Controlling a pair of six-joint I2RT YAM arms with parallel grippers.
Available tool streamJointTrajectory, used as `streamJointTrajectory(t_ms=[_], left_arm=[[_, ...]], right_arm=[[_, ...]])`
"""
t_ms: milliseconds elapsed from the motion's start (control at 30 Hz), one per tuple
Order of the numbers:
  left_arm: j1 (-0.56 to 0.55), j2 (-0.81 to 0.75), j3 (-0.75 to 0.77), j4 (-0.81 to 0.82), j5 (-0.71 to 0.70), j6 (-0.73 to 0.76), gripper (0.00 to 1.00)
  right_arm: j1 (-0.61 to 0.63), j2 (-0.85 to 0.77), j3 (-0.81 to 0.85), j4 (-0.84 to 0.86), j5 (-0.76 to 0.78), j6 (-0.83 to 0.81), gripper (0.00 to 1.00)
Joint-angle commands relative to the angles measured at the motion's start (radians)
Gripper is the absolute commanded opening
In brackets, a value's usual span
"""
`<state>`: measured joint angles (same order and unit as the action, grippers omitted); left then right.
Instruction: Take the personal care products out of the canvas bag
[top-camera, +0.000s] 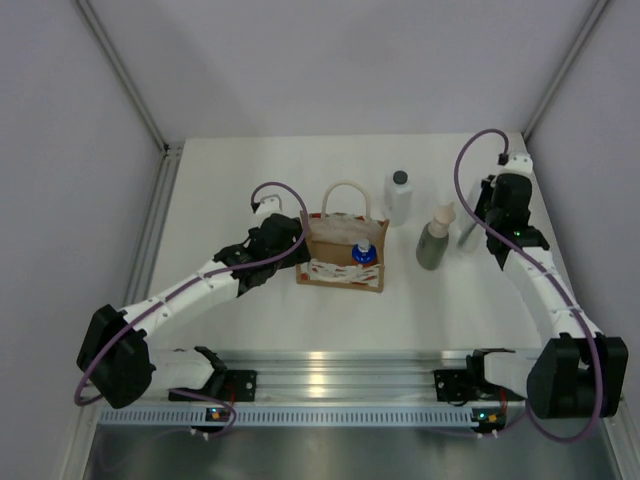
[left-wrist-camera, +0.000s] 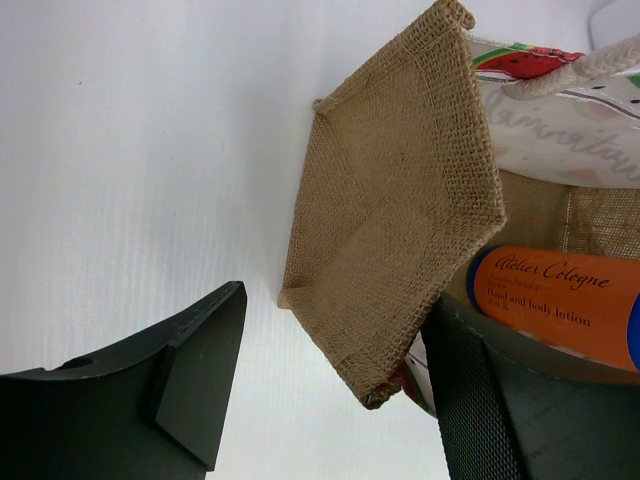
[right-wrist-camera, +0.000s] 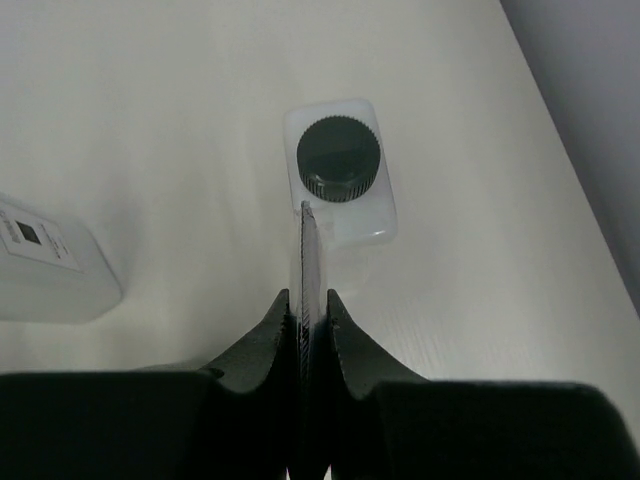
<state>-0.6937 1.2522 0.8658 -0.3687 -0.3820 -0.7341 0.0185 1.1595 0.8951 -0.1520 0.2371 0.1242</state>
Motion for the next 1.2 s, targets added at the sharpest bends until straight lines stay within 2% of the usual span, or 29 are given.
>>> streamJointTrajectory(t_ms=[0, 267, 400, 467, 667, 867, 1067, 1167], left_arm=[[0.002, -0.023, 0.018, 0.011, 0.0, 0.009, 0.74], [0.002, -0.022, 0.018, 0.013, 0.003, 0.015, 0.74], [0.002, -0.022, 0.019, 0.013, 0.006, 0.018, 0.74], [0.002, -0.02, 0.018, 0.013, 0.005, 0.019, 0.74], [0.002, -0.016, 0.024, 0.014, 0.011, 0.016, 0.74], [0.002, -0.017, 0.025, 0.013, 0.017, 0.022, 0.74], [0.002, -0.016, 0.036, 0.013, 0.035, 0.021, 0.74], [0.002, -0.01, 0.044, 0.014, 0.046, 0.025, 0.74]], right_arm=[[-0.009, 0.009, -0.03, 0.224, -0.025, 0.026, 0.0], [-0.009, -0.012, -0.215, 0.388, -0.032, 0.049, 0.12], [-0.008, -0.034, -0.225, 0.348, -0.035, 0.035, 0.48], [-0.006, -0.059, -0.222, 0.324, -0.033, 0.034, 0.57], [-0.005, -0.132, -0.164, 0.238, -0.038, 0.041, 0.61], [0.038, -0.166, -0.029, 0.042, -0.036, 0.015, 0.6], [0.234, -0.136, 0.11, -0.165, -0.042, 0.018, 0.6], [0.397, -0.11, 0.152, -0.234, -0.077, 0.067, 0.59]])
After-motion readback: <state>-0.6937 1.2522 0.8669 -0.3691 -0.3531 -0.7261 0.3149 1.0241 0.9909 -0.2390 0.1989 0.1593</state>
